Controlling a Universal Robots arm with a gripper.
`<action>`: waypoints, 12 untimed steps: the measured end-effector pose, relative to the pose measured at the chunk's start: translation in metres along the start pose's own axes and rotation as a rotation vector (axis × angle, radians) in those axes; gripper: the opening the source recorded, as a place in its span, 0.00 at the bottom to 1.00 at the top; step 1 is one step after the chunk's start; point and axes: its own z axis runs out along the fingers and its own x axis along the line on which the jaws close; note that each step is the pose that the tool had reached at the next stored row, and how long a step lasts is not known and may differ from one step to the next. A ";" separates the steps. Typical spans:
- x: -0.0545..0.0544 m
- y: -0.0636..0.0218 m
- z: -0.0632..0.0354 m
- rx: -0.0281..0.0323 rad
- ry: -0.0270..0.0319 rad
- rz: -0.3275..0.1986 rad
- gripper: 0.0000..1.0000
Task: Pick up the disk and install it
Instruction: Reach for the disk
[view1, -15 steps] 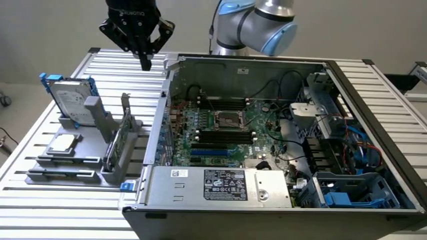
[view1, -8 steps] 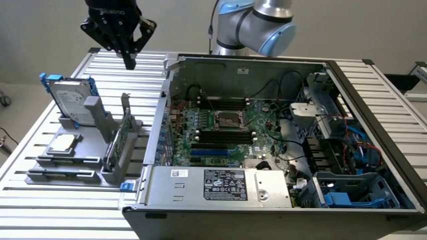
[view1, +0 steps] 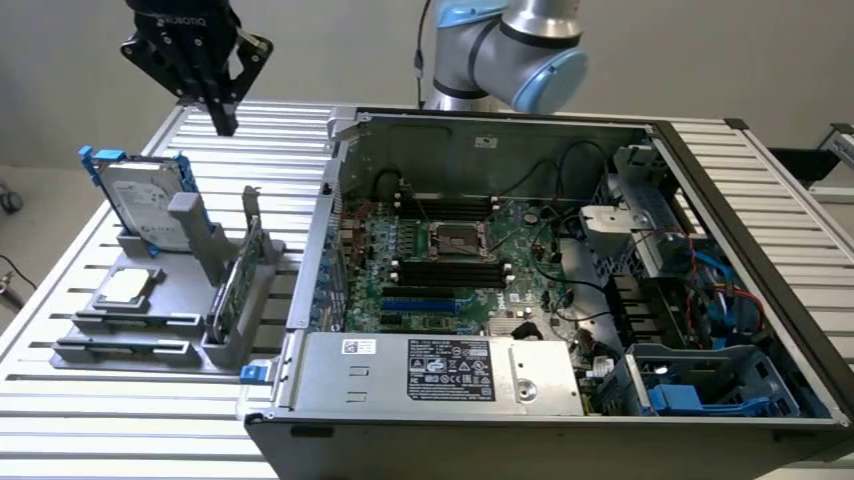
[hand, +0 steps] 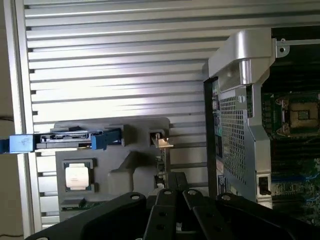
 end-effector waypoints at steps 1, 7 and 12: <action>0.005 0.0007 0.0003 0.0000 0.0000 0.000 0.11; 0.032 0.0048 0.0030 -0.0010 0.0001 0.000 0.11; 0.056 0.0075 0.0061 -0.0033 0.0002 0.000 0.11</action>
